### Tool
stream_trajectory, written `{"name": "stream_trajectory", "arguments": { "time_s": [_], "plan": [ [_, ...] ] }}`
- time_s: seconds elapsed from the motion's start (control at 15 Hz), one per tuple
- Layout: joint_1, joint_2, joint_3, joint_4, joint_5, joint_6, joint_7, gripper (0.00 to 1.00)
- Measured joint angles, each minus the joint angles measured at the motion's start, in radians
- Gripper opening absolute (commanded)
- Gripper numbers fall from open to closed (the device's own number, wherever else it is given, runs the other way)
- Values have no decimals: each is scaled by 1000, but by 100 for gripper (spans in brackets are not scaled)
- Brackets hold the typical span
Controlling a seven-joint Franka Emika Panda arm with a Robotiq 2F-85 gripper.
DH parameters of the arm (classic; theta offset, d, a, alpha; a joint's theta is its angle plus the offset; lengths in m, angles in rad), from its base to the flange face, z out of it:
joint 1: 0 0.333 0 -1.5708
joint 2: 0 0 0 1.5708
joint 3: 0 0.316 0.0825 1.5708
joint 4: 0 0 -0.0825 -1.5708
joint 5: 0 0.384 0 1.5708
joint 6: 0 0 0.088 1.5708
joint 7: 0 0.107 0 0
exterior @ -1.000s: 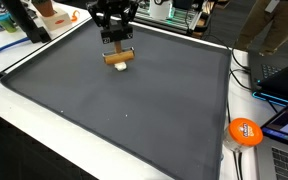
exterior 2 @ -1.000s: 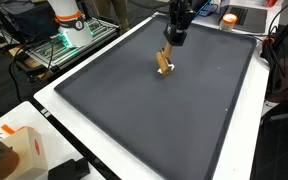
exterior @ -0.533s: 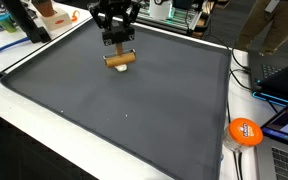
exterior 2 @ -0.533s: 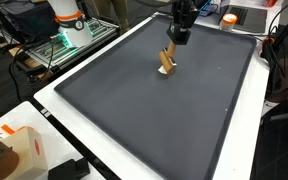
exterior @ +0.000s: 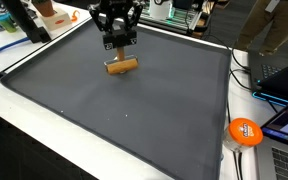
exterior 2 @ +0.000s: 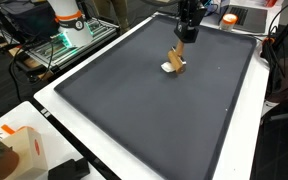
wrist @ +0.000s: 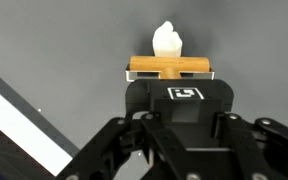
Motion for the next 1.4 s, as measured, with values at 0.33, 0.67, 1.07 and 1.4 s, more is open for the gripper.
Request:
{"name": "stream_trajectory", "arguments": {
  "time_s": [0.33, 0.67, 1.07, 1.4],
  "plan": [
    [-18, -174, -30, 5, 32, -176, 158, 22],
    [-28, -330, -70, 38, 69, -396, 346, 47],
    [-25, -317, -69, 40, 67, -393, 383, 22],
    [-13, -249, -59, 99, 55, -338, 647, 22]
  ]
}}
